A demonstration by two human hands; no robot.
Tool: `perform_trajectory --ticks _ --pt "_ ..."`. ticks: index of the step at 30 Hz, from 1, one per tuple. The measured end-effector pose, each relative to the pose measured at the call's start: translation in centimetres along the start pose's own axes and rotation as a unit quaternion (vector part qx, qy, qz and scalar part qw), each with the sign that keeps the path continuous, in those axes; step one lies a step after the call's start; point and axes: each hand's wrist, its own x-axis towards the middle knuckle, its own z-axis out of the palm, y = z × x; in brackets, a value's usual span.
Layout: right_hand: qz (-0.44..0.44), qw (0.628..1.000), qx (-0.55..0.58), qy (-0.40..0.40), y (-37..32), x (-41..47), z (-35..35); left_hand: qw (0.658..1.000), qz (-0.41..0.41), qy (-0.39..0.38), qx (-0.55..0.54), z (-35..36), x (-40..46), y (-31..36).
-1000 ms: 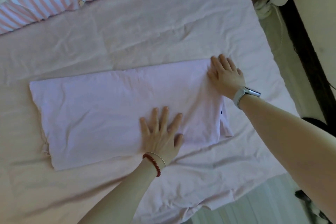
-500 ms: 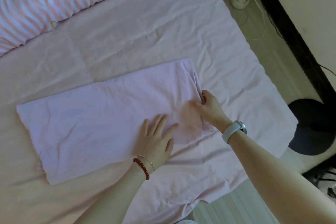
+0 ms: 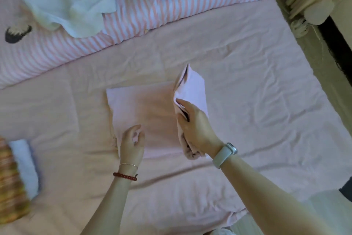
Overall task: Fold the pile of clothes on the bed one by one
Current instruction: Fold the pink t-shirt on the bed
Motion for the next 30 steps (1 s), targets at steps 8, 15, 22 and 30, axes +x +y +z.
perform_trajectory --ticks 8,15,22,30 --pt "0.001 0.988 -0.026 -0.151 -4.6 2.9 15.4 0.890 -0.262 -0.063 -0.369 -7.9 1.6 -5.6" --pt "-0.036 0.986 -0.159 0.038 0.8 0.6 14.1 0.977 -0.157 -0.050 -0.136 -5.9 4.4 -6.4" --pt "0.012 0.924 -0.370 0.093 5.4 -0.8 11.0 0.988 -0.145 0.032 -0.035 -2.7 7.3 -4.6" --pt "0.044 0.930 -0.366 0.015 6.0 -0.7 10.8 0.986 -0.020 0.158 -0.049 -4.0 6.9 -4.1"
